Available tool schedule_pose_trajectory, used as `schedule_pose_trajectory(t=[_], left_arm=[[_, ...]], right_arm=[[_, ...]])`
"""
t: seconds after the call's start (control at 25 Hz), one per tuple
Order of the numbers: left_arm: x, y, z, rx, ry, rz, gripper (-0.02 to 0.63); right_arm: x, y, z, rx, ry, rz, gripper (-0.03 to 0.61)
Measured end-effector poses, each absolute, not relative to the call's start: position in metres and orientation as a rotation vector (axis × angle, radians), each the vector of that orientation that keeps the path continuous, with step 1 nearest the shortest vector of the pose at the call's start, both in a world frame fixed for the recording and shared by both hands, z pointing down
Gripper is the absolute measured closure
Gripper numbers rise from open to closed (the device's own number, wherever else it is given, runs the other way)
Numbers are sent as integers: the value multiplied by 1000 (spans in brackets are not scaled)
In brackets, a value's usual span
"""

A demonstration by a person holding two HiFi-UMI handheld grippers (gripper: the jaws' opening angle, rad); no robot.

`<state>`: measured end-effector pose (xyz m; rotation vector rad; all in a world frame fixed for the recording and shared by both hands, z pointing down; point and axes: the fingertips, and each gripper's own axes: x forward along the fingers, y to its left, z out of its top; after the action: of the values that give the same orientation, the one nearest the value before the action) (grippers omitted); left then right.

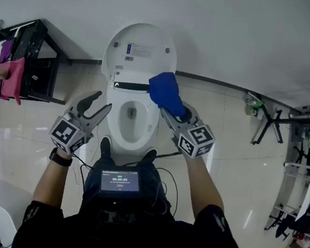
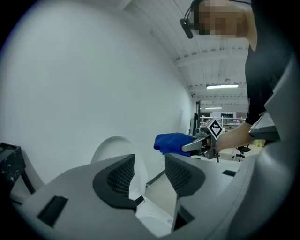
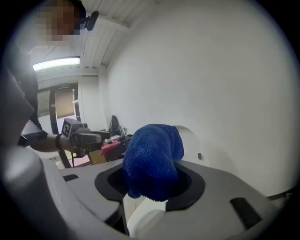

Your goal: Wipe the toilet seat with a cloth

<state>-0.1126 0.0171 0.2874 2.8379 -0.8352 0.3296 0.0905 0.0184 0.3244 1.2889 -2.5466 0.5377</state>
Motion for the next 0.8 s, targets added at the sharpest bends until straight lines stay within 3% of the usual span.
schedule_pose_trajectory(t=[0.8], left_arm=[[-74,-18,446,2735,-743,449,408]], right_arm=[[71,-56,619,789,-2263,569,382]])
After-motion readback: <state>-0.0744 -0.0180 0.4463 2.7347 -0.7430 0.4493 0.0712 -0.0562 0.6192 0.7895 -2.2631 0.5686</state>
